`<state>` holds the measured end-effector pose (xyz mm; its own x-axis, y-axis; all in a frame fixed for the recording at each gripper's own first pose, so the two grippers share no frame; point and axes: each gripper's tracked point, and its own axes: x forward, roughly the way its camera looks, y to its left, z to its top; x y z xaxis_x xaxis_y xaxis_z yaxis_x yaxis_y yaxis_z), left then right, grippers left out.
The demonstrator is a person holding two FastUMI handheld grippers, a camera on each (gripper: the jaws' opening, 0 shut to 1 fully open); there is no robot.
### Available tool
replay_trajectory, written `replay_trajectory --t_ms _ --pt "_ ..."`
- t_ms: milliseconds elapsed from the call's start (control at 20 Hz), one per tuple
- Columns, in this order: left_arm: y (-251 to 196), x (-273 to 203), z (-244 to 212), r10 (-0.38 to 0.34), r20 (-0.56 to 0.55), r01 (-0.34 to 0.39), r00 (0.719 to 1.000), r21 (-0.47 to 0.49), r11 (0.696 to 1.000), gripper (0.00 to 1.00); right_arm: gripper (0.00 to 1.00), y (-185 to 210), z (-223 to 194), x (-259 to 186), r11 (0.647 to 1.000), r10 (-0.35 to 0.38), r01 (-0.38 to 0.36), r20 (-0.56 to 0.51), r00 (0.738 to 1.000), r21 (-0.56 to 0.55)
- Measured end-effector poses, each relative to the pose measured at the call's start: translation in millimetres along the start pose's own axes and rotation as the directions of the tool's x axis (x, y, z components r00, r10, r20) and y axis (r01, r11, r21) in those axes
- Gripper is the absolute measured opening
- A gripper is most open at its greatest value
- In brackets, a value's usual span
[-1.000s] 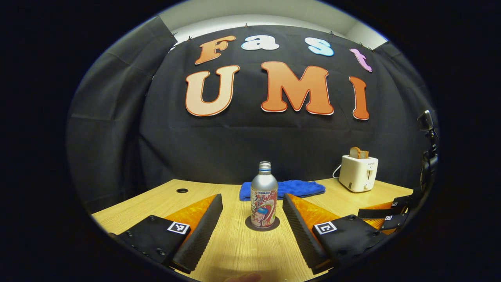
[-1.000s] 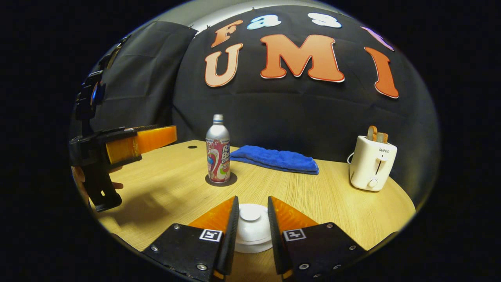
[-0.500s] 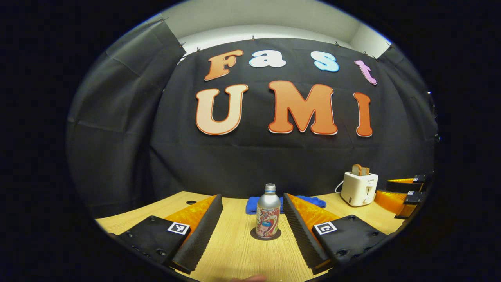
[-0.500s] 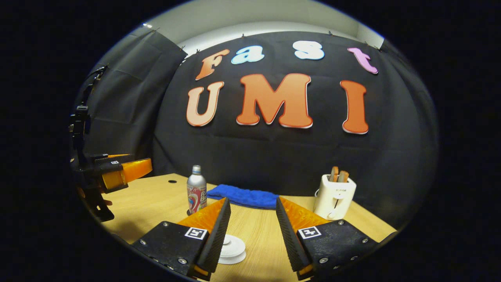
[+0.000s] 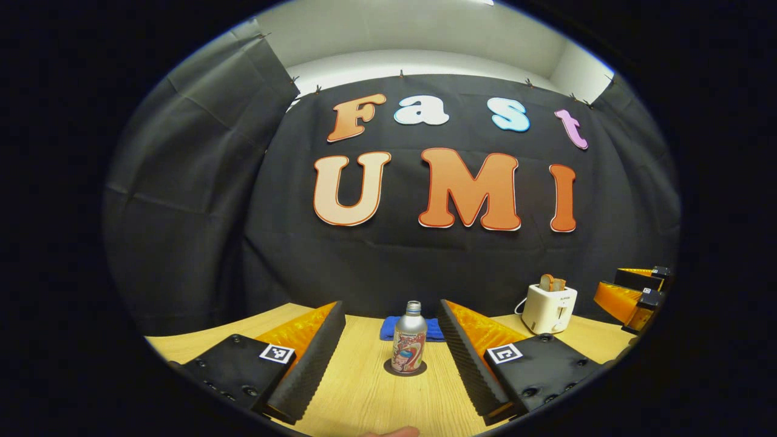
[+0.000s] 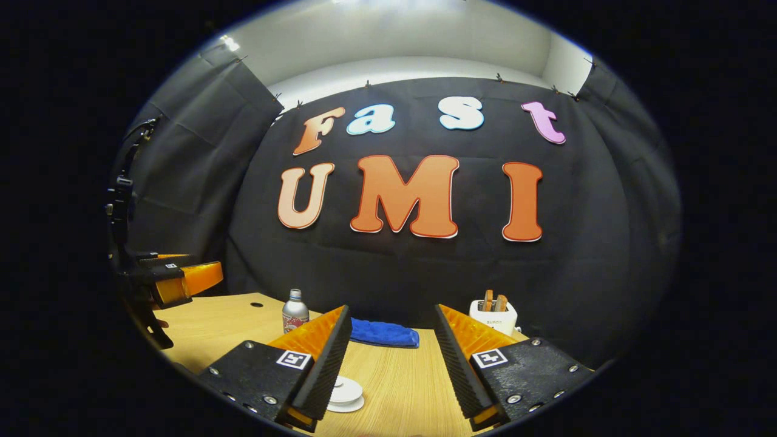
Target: Open the teacup lid with one hand, grasp the water bottle and pour water into the teacup with the other hand; after pouring, place the water bottle on the coaster and then close the teacup lid.
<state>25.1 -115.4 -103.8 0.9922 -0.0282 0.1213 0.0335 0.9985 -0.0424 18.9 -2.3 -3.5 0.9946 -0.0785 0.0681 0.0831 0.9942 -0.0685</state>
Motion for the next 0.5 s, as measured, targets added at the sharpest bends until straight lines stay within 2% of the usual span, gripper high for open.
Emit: replay_trajectory --t_ms 200,450,500 --pt "-3 -4 -2 -0.001 0.017 0.001 1.0 0.047 0.999 1.0 0.82 -5 -13 -8 1.0 -0.011 0.011 -0.009 1.0 0.012" --pt "-8 -5 -7 -0.012 0.006 0.012 1.0 0.057 0.998 0.99 0.83 -11 -23 -13 1.0 -0.018 0.018 -0.037 0.999 0.016" --pt "-9 -5 -7 -0.013 0.01 0.012 1.0 0.053 0.999 1.0 0.8 -12 -22 -15 1.0 -0.019 0.019 -0.033 0.999 0.017"
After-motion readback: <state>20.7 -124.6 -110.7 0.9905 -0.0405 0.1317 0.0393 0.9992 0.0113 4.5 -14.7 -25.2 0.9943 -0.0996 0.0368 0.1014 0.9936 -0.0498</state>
